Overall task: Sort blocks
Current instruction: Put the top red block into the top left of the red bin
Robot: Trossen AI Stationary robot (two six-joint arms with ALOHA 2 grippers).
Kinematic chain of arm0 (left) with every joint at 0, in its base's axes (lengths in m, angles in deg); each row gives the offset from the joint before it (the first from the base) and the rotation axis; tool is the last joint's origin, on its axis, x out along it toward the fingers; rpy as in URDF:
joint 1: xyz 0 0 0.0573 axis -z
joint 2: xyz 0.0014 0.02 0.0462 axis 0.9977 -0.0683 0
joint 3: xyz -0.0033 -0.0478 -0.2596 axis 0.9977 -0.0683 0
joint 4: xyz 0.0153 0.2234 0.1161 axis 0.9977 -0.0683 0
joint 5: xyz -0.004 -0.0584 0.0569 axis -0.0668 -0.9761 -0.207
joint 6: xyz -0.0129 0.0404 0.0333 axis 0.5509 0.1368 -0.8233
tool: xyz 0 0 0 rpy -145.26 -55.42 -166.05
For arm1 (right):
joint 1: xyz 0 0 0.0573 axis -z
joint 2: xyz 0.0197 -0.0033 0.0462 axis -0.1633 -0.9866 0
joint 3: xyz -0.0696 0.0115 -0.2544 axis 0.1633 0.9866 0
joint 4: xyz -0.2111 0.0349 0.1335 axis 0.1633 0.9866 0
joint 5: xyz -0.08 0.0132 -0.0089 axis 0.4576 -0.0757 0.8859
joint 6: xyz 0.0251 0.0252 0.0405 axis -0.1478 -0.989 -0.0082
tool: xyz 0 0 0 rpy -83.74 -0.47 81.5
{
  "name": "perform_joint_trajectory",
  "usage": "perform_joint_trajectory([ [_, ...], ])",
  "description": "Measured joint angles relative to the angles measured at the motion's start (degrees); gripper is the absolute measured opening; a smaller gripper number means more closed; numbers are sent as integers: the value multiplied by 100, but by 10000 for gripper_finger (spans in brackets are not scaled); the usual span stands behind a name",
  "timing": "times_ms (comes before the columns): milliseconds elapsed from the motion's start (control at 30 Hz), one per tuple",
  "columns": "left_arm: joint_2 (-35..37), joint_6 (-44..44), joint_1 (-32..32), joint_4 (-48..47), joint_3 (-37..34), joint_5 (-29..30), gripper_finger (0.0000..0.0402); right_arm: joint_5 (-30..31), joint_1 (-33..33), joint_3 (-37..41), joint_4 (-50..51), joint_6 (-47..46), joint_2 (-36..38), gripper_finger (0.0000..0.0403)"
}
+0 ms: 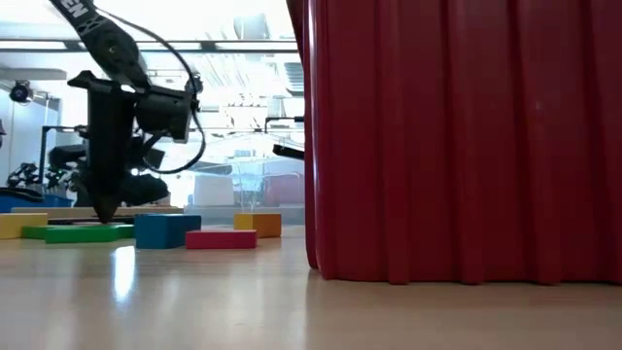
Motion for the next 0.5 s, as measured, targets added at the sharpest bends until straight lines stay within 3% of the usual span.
perform_joint_trajectory([
  [300,-15,-625,296,184,526,-1155,0,4,0,0,-2,-6,2,27],
  [500,-14,-1055,586,71,505,-1086,0,2,0,0,2,-7,5,30],
])
